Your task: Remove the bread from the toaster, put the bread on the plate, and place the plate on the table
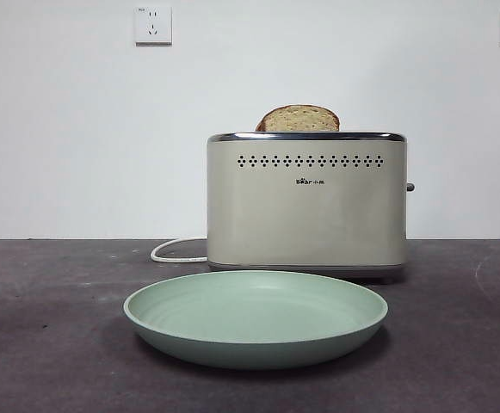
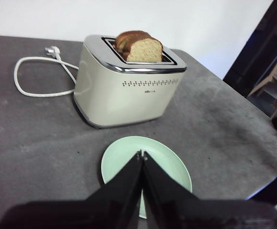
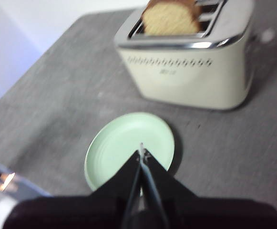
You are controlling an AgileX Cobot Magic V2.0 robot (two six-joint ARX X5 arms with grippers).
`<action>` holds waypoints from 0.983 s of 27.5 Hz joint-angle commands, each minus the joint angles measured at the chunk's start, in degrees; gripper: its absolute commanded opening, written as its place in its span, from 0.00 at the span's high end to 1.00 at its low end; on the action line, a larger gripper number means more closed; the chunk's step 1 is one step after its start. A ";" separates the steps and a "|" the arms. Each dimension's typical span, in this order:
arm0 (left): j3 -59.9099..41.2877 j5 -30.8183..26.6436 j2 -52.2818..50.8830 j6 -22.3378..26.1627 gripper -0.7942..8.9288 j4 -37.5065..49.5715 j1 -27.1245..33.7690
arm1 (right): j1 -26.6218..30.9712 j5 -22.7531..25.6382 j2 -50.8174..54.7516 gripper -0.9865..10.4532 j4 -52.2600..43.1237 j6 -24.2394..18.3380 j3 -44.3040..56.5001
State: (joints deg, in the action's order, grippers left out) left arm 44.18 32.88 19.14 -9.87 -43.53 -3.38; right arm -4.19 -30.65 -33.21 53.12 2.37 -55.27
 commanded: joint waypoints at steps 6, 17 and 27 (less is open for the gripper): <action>1.09 0.72 1.09 1.29 0.92 -1.57 0.11 | -0.39 -0.76 -0.55 0.92 3.32 -2.99 -0.31; 1.11 2.91 1.09 0.98 0.32 -1.57 0.11 | -0.39 -0.70 -0.57 0.36 3.48 -1.75 -0.31; 1.11 4.92 1.09 3.89 0.32 -1.01 0.11 | -0.39 -0.72 -2.58 0.36 4.42 -1.79 -0.31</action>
State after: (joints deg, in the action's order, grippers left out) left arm 45.17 37.36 20.36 -7.64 -45.12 -3.38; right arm -4.49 -31.38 -35.86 57.56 0.38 -55.51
